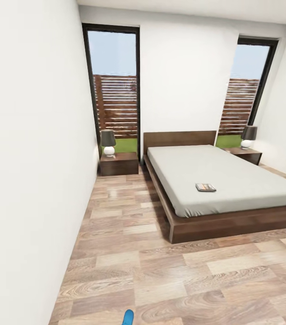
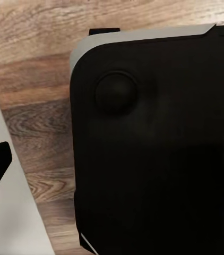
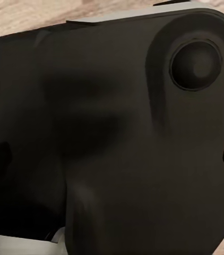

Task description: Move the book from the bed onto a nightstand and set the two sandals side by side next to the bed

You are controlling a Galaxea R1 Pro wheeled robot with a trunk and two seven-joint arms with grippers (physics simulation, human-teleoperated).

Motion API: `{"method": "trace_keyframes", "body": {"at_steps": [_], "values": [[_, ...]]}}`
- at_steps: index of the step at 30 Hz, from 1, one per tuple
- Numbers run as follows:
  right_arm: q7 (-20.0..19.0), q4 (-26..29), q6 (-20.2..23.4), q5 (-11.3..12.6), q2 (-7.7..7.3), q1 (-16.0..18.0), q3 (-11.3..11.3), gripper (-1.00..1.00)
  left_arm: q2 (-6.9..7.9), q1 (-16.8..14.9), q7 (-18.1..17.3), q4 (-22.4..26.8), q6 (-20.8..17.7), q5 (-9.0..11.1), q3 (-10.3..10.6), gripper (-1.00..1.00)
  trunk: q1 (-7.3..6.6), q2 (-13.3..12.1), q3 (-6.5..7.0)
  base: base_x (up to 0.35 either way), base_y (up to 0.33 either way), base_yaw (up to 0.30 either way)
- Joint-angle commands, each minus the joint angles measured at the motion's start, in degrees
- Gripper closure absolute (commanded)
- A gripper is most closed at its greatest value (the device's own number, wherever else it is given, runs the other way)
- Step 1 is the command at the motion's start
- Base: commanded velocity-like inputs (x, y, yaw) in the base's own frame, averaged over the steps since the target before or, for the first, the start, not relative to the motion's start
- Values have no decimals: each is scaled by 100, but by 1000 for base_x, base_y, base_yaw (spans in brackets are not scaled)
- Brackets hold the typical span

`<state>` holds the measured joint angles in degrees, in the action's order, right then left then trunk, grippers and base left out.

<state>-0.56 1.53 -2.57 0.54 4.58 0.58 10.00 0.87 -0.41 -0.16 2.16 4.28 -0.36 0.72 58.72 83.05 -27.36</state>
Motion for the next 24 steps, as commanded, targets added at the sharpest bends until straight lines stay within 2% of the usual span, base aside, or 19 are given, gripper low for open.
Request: {"method": "trace_keyframes", "body": {"at_steps": [1,24], "values": [[-6,-6,-22,6,1,3,36,-100,1,-4,-2,-5,20,-5,7,-100,1,3,-6,106,28,0],[-5,-12,-22,8,2,3,37,-100,-25,-3,7,-5,22,-15,6,-100,1,3,-6,174,18,0]]}}
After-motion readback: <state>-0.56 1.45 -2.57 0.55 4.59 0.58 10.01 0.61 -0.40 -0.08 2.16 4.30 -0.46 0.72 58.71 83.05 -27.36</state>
